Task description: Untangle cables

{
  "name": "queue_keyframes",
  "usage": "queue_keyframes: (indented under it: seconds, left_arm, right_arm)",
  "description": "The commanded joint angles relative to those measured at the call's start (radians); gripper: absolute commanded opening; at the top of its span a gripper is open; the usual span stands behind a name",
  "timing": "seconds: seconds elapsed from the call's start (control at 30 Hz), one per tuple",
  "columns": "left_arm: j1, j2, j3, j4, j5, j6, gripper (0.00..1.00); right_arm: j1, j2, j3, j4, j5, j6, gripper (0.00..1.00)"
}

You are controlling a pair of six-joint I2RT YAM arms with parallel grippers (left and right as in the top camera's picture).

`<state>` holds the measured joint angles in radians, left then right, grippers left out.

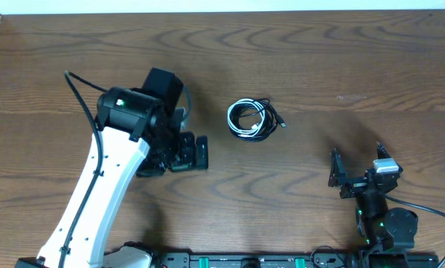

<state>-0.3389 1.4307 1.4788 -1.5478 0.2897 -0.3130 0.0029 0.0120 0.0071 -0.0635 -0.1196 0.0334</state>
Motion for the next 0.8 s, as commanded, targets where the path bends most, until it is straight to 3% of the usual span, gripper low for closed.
queue_keyframes:
  seconds: [0.0,0.13,0.43,0.67,0.77]
  left_arm:
    - [-0.035,-0.002,-0.003,-0.054,0.008,0.011,1.00]
    - [-0.074,-0.002,-0.003,-0.012,0.009,-0.054,0.99]
    - [-0.088,-0.002,-0.003,0.157,-0.023,-0.059,0.99]
    - [-0.088,0.000,-0.003,0.159,-0.060,-0.058,0.99]
    - [-0.088,0.000,-0.003,0.159,-0.067,-0.058,0.99]
  right_arm:
    - [-0.009,-0.005,-0.001,-0.004,-0.007,0.003,0.99]
    - [-0.009,-0.005,-0.001,-0.004,-0.007,0.003,0.99]
    - [-0.009,-0.005,-0.001,0.026,-0.008,0.005,0.99]
    - [-0.008,-0.005,-0.001,0.147,-0.490,0.523,0.99]
    - [-0.008,-0.005,-0.001,0.250,-0.494,0.686,0.99]
